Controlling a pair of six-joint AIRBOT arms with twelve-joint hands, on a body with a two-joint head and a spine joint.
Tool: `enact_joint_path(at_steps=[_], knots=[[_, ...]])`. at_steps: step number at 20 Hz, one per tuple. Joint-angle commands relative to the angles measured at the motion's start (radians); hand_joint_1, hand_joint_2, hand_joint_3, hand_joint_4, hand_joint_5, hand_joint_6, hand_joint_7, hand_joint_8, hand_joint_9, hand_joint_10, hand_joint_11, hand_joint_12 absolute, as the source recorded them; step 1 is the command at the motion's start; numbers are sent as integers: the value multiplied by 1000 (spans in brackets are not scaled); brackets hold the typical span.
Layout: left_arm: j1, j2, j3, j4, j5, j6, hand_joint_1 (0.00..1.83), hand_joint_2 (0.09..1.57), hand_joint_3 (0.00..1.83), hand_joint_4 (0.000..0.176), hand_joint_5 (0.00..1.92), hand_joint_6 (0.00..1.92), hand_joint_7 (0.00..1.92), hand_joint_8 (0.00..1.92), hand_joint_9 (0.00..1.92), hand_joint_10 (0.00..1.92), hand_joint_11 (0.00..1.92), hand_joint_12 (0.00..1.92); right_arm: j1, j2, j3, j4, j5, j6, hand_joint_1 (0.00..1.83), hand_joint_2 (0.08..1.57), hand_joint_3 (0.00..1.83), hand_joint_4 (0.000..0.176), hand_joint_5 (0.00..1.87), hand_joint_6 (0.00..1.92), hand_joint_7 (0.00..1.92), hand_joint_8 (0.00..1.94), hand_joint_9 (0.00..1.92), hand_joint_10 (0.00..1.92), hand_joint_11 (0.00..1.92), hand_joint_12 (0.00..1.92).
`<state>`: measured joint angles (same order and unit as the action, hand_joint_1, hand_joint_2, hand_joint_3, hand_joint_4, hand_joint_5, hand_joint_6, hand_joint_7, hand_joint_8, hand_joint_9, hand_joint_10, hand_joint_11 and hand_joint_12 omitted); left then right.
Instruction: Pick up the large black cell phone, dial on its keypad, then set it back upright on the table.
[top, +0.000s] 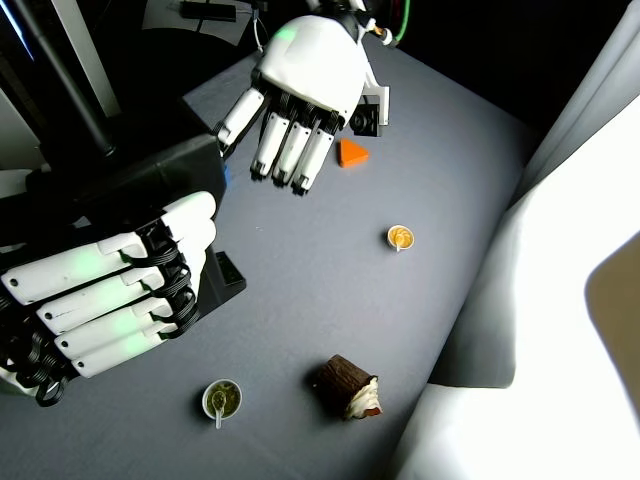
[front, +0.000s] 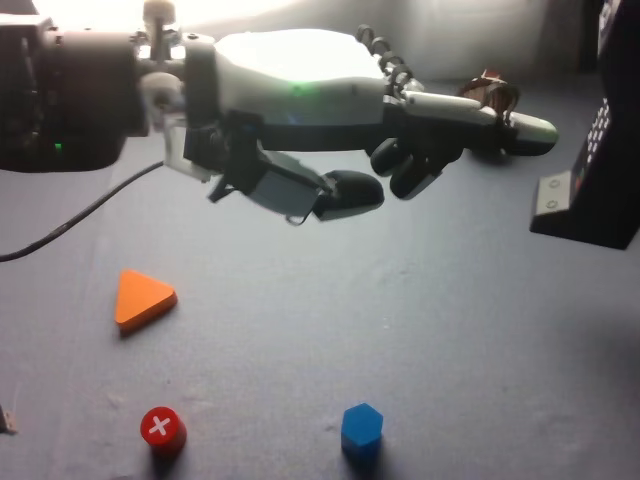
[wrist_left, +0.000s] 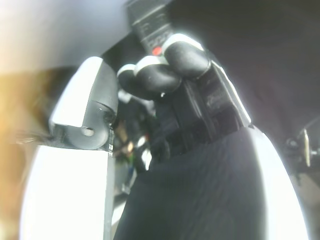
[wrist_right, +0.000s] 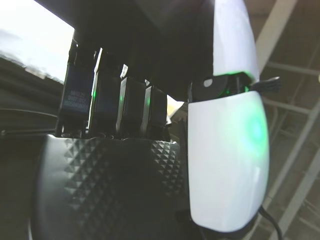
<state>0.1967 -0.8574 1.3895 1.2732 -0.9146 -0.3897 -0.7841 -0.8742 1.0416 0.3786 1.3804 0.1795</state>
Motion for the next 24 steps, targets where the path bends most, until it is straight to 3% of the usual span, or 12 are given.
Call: enact_joint_path(at_steps=[1, 3, 6, 9, 10, 11, 13, 15, 17, 20, 22, 24], knots=[[-13, 8, 1, -89, -108, -32, 1334, 1143, 302, 142, 43, 0, 640, 1594, 659, 1919, 539, 1921, -6, 13, 7, 8, 146, 20, 1376, 1123, 0, 0, 911, 906, 972, 1021, 906, 1300, 969, 1151], [8, 18, 7, -143, -135, -121, 1302, 1233, 102, 142, 61, 0, 655, 1570, 683, 1921, 549, 1921, -38, 13, 10, 8, 146, 20, 1377, 1121, 1, 0, 937, 862, 958, 1040, 902, 1313, 972, 1158], [21, 26, 26, -159, -230, -238, 1306, 1241, 59, 140, 71, 6, 671, 1545, 669, 1921, 507, 1921, -57, 13, 14, 45, 146, 20, 1378, 1118, 0, 0, 950, 852, 964, 1035, 904, 1294, 958, 1199], [58, 32, 27, -212, -293, -298, 1323, 1216, 18, 85, 142, 11, 742, 1430, 666, 1921, 523, 1921, -61, 10, 21, 90, 153, 20, 1375, 1131, 2, 0, 919, 861, 930, 1105, 886, 1343, 963, 1237], [82, 33, 27, -251, -313, -303, 1317, 1210, 7, 45, 201, 13, 766, 1381, 625, 1854, 486, 1921, -61, 2, 29, 93, 162, 20, 1374, 1132, 1, 0, 921, 875, 934, 1090, 881, 1344, 954, 1233], [101, 33, 27, -279, -329, -306, 1293, 1229, 6, 15, 261, 17, 740, 1396, 618, 1612, 414, 1921, -61, -7, 38, 98, 172, 20, 1372, 1139, 1, 0, 892, 923, 924, 1097, 875, 1353, 943, 1213], [121, 33, 27, -304, -356, -308, 721, 1321, 7, 0, 336, 6, 783, 469, 628, 1055, 326, 1720, -61, -26, 50, 125, 180, 20, 1373, 1137, 0, 0, 905, 889, 923, 1109, 883, 1340, 953, 1170], [148, 35, 15, -344, -382, -308, 451, 1318, 0, 1, 385, 2, 744, 78, 605, 526, 232, 1477, -63, -41, 53, 127, 187, 20, 1374, 1133, 0, 0, 916, 878, 933, 1103, 884, 1326, 958, 1162], [194, 49, -14, -376, -396, -308, 274, 1296, 0, 6, 416, 2, 572, 3, 526, 133, 151, 1178, -75, -51, 53, 127, 197, 20, 1378, 1122, 2, 0, 955, 780, 943, 1090, 899, 1322, 960, 1174], [231, 57, -35, -407, -423, -310, 84, 1282, 1, 0, 426, 0, 394, 3, 371, 6, 5, 913, -89, -56, 53, 127, 201, 20, 1373, 1143, 0, 0, 901, 813, 909, 1142, 878, 1373, 950, 1178], [237, 59, -38, -429, -430, -309, 2, 1239, 0, 23, 330, 2, 252, 6, 204, 7, 0, 544, -110, -59, 57, 127, 213, 20, 1379, 1127, 1, 0, 937, 763, 934, 1088, 909, 1336, 945, 1172], [239, 60, -33, -438, -433, -309, 0, 1202, 0, 34, 283, 3, 221, 2, 151, 3, 0, 370, -130, -63, 63, 127, 226, 21, 1382, 1116, 0, 0, 926, 848, 968, 998, 943, 1285, 932, 1189]])
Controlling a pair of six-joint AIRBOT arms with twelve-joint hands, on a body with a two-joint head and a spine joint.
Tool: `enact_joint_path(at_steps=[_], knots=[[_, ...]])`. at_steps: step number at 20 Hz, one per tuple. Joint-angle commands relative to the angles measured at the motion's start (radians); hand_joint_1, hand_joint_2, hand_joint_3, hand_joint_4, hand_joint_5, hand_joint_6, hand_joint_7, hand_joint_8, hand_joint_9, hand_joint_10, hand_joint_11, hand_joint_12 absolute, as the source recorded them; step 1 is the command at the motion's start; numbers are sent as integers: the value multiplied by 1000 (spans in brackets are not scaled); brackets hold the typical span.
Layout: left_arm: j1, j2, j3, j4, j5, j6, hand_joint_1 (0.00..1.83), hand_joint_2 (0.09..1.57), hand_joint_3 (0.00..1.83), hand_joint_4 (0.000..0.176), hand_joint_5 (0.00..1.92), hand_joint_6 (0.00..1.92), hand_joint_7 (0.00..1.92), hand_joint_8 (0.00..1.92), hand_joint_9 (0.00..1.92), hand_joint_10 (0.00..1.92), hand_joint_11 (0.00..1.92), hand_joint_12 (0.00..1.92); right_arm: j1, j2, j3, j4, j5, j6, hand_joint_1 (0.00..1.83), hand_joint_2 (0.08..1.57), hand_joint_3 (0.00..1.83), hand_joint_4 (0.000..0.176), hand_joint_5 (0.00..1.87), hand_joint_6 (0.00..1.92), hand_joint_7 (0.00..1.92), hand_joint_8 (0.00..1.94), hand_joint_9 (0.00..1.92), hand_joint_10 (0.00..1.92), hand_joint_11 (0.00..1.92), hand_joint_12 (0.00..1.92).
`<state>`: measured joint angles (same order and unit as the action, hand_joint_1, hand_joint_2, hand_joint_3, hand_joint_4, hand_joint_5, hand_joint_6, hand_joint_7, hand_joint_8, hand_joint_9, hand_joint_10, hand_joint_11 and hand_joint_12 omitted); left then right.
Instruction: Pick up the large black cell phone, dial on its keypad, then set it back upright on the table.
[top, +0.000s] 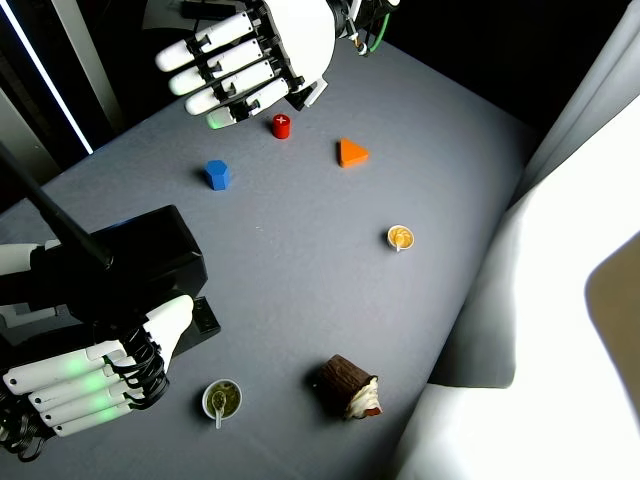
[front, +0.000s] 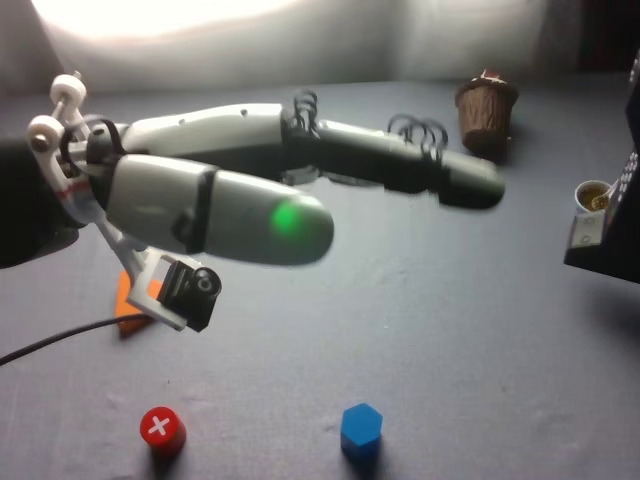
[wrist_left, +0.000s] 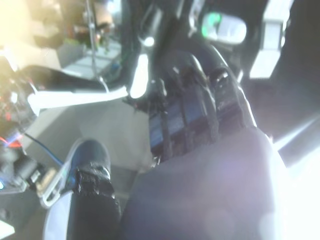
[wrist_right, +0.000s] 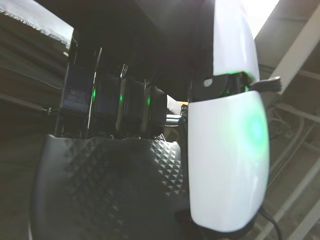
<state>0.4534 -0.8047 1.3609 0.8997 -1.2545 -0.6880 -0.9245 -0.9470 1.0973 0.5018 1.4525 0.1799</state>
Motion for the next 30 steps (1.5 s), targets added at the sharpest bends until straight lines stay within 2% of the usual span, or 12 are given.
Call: enact_joint_path(at_steps=[1, 2, 4, 5, 7, 8, 11, 12, 13, 14, 17, 30], knots=[[-11, 9, -2, -75, -97, -9, 0, 1193, 0, 27, 282, 2, 230, 3, 154, 4, 0, 340, 4, 6, 11, 3, 160, 23, 1384, 1104, 0, 0, 931, 874, 999, 931, 977, 1224, 952, 1172], [-12, 8, 1, -74, -105, -5, 0, 1198, 0, 23, 251, 2, 211, 2, 136, 1, 0, 280, 2, 3, 14, 3, 162, 23, 1472, 1081, 0, 0, 960, 795, 1024, 813, 1022, 1020, 925, 1451], [-30, 4, 5, -33, -106, -9, 0, 1197, 0, 24, 238, 0, 210, 2, 133, 1, 0, 245, -2, -9, 24, 3, 169, 23, 1392, 1087, 0, 0, 958, 857, 1031, 861, 1021, 1142, 967, 1165], [-54, 4, 9, 0, -98, -14, 0, 1200, 0, 23, 224, 0, 201, 0, 129, 0, 0, 243, -5, -16, 28, 3, 175, 23, 1473, 1083, 5, 0, 971, 753, 1008, 851, 996, 1067, 915, 1468], [-96, 4, 16, 43, -85, -16, 0, 1206, 1, 20, 236, 4, 207, 2, 140, 3, 0, 270, -6, -28, 33, 4, 181, 23, 1490, 1092, 0, 0, 988, 672, 953, 945, 968, 1083, 906, 1546], [-114, 4, 19, 53, -83, -16, 0, 1209, 1, 21, 239, 3, 208, 2, 142, 2, 0, 264, -6, -35, 36, 4, 183, 23, 1401, 1113, 6, 0, 950, 787, 929, 1062, 949, 1235, 912, 1302], [-153, 7, 20, 50, -78, -18, 0, 1217, 3, 19, 228, 0, 201, 0, 144, 1, 0, 270, -7, -49, 44, 4, 190, 23, 1377, 1126, 0, 0, 908, 913, 935, 1064, 926, 1274, 921, 1177], [-158, 9, 19, 51, -76, -18, 0, 1216, 1, 22, 204, 0, 174, 0, 133, 0, 0, 248, -7, -54, 49, 4, 190, 23, 1459, 1158, 0, 0, 773, 1041, 860, 1049, 841, 1255, 796, 1556], [-157, 9, 20, 50, -76, -18, 0, 1216, 1, 21, 198, 0, 165, 1, 129, 0, 0, 271, -7, -58, 53, 4, 191, 23, 1474, 1164, 0, 0, 747, 1094, 839, 1029, 836, 1236, 765, 1638], [-154, 9, 23, 48, -74, -19, 0, 1216, 1, 18, 206, 2, 167, 2, 132, 2, 0, 303, -7, -62, 58, 4, 191, 23, 1400, 1118, 0, 0, 874, 990, 974, 902, 967, 1196, 893, 1270], [-153, 9, 27, 48, -72, -19, 0, 1224, 3, 12, 221, 3, 203, 5, 148, 4, 0, 349, -8, -80, 76, 4, 192, 23, 1386, 1090, 1, 0, 1000, 735, 1014, 926, 988, 1200, 1013, 1038], [-131, 20, 40, -77, 75, -67, 0, 1236, 2, 15, 206, 2, 189, 2, 155, 3, 0, 391, -37, -110, 111, -52, 192, 39, 1383, 1102, 0, 0, 939, 857, 1004, 922, 982, 1207, 1003, 1016]])
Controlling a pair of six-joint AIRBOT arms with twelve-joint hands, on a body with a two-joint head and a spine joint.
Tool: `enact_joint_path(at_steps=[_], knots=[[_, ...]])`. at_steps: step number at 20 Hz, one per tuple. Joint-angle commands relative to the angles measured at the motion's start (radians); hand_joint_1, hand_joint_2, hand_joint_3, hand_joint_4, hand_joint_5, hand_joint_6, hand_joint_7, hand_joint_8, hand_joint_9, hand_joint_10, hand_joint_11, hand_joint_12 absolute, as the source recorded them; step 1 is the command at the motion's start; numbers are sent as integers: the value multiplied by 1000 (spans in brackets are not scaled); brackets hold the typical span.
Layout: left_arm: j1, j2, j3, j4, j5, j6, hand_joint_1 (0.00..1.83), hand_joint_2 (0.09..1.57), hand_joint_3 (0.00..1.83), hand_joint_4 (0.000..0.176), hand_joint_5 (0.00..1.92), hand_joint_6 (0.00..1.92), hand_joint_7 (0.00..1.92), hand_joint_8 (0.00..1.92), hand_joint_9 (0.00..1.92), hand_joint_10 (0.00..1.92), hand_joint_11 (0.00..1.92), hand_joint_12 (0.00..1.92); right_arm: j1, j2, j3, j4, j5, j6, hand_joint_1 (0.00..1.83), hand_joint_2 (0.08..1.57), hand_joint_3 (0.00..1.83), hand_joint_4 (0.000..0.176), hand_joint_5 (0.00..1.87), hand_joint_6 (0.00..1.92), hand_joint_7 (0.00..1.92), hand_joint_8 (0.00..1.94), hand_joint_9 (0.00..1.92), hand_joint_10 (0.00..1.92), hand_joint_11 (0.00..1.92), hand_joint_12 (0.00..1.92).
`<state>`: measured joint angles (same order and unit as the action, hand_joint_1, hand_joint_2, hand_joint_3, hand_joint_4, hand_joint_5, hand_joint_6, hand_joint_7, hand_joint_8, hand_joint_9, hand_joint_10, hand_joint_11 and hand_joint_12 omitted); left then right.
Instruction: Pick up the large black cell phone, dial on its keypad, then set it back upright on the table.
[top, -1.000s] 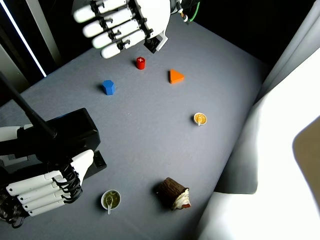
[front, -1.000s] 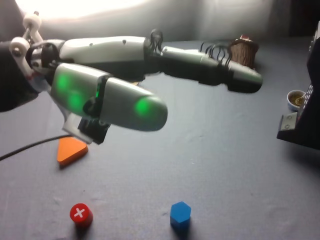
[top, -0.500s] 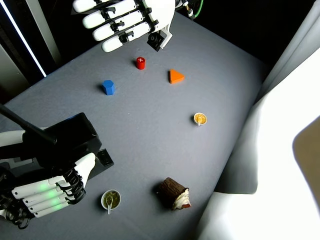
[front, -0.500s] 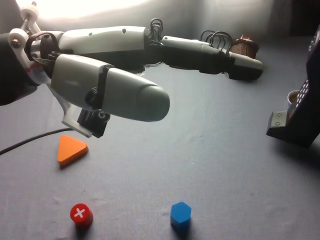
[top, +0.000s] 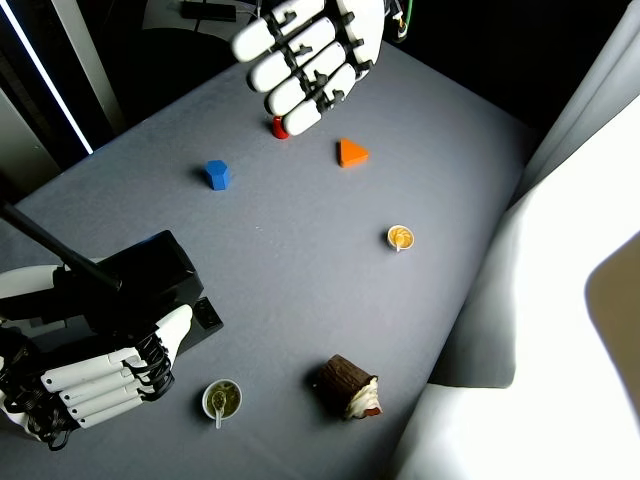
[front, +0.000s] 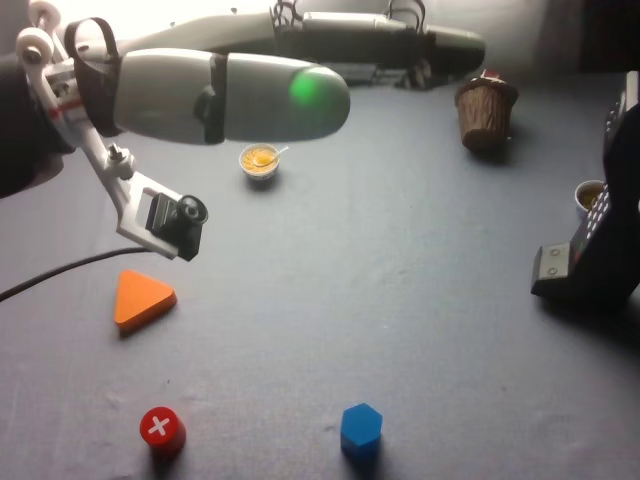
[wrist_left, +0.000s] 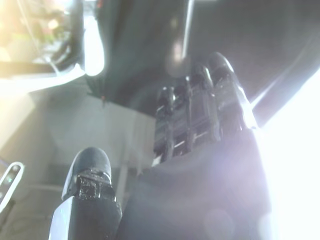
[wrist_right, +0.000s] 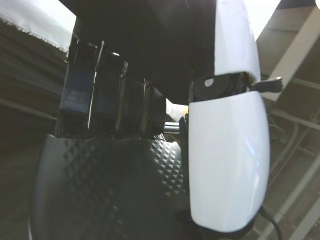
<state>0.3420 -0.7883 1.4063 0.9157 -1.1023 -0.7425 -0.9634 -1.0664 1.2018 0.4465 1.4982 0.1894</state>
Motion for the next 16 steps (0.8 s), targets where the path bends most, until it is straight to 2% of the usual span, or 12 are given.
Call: enact_joint_path(at_steps=[1, 3, 4, 7, 9, 14, 16], knots=[[-18, 5, -9, -105, -68, -23, 0, 1237, 2, 16, 203, 1, 195, 4, 156, 4, 0, 394, 2, 10, 9, -4, 146, 30, 1385, 1096, 0, 0, 943, 858, 1017, 888, 1004, 1177, 1006, 1004], [0, 13, -23, -153, -33, -33, 0, 1237, 1, 17, 180, 0, 165, 1, 135, 0, 0, 356, 1, 13, 10, -15, 146, 35, 1384, 1097, 1, 0, 928, 877, 1012, 900, 1005, 1173, 1008, 985], [4, 16, -26, -160, -27, -35, 0, 1238, 1, 15, 196, 5, 178, 5, 147, 4, 0, 382, -1, 15, 11, -29, 145, 41, 1385, 1095, 0, 0, 956, 825, 1016, 915, 995, 1181, 1011, 974], [6, 21, -30, -161, -22, -35, 0, 1238, 0, 11, 219, 2, 197, 2, 156, 1, 0, 427, -11, 20, 11, -54, 143, 46, 1388, 1085, 0, 0, 979, 798, 1043, 838, 1014, 1174, 1033, 999], [5, 25, -34, -162, -16, -36, 0, 1241, 1, 14, 193, 2, 187, 2, 148, 1, 0, 463, -17, 24, 9, -55, 138, 47, 1382, 1104, 1, 0, 941, 836, 990, 952, 975, 1229, 1001, 1036], [4, 23, -44, -161, -12, -36, 0, 1241, 1, 13, 195, 5, 200, 4, 155, 5, 0, 447, -35, 29, 10, -54, 135, 51, 1387, 1087, 0, 0, 985, 773, 1046, 860, 992, 1198, 1005, 1034], [4, 21, -44, -159, -11, -35, 0, 1238, 0, 13, 202, 4, 203, 3, 161, 4, 0, 469, -35, 29, 10, -48, 135, 51, 1384, 1095, 2, 0, 964, 809, 1016, 919, 980, 1206, 989, 1045]])
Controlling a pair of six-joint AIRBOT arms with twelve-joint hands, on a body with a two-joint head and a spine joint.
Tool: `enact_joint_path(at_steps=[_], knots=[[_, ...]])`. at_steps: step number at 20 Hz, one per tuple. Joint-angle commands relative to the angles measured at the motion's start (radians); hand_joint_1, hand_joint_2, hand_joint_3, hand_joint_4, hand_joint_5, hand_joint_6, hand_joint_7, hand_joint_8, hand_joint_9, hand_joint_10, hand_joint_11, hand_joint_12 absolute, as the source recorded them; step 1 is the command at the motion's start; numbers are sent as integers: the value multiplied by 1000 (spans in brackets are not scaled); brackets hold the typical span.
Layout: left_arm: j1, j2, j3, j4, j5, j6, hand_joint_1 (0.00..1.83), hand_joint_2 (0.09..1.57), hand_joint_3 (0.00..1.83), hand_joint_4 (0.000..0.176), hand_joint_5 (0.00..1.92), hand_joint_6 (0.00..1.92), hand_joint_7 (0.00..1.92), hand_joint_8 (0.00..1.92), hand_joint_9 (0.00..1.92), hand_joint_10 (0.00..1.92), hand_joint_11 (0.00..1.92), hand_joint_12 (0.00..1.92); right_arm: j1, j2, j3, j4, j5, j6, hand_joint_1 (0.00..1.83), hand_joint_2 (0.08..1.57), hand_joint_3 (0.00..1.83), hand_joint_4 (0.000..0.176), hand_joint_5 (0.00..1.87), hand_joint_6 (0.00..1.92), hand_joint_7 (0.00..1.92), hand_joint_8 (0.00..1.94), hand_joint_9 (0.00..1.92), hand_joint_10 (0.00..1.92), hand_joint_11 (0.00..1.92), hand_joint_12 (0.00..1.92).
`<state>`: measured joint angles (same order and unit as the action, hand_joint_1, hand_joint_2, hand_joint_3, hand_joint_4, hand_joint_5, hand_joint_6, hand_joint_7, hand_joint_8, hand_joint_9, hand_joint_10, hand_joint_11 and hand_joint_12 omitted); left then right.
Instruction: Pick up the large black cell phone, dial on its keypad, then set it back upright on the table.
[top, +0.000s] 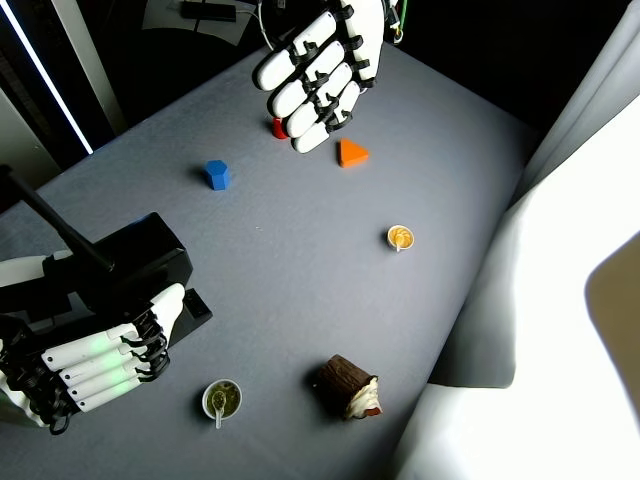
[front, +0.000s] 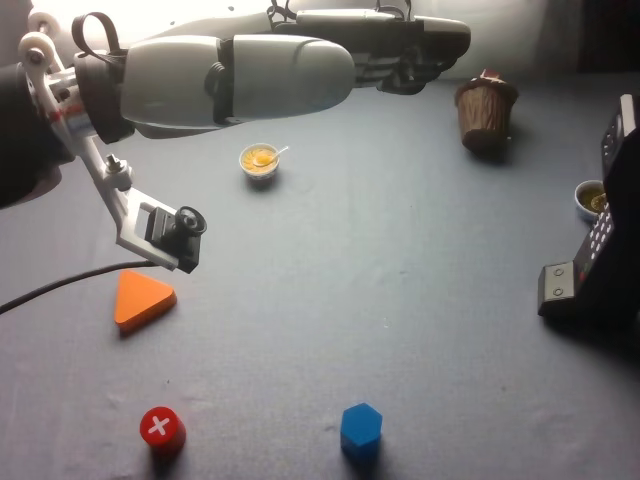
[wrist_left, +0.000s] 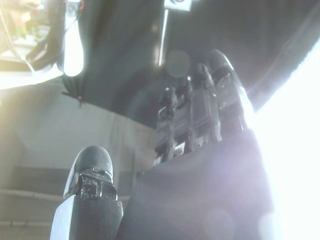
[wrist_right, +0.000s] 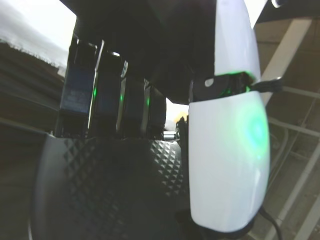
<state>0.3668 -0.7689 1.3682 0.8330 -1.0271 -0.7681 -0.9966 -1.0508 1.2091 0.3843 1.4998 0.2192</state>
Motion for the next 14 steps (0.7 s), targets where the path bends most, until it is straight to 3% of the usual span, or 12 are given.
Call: enact_joint_path(at_steps=[1, 9, 14], knots=[[-21, 1, -6, -76, -86, -10, 0, 1237, 0, 14, 203, 4, 195, 0, 158, 2, 0, 473, -2, 14, 3, 17, 133, 21, 1382, 1105, 1, 0, 940, 841, 990, 965, 971, 1220, 971, 1059], [-32, -1, -6, -84, -73, -18, 0, 1230, 0, 20, 204, 5, 198, 5, 159, 5, 0, 483, -18, 13, 8, 13, 133, 20, 1385, 1096, 0, 0, 965, 793, 1011, 934, 985, 1200, 991, 1058], [-33, -1, -10, -90, -71, -18, 0, 1236, 1, 16, 227, 7, 212, 4, 167, 5, 0, 498, -18, 13, 20, 26, 134, 20, 1374, 1125, 2, 0, 857, 1041, 963, 988, 942, 1209, 956, 1023]])
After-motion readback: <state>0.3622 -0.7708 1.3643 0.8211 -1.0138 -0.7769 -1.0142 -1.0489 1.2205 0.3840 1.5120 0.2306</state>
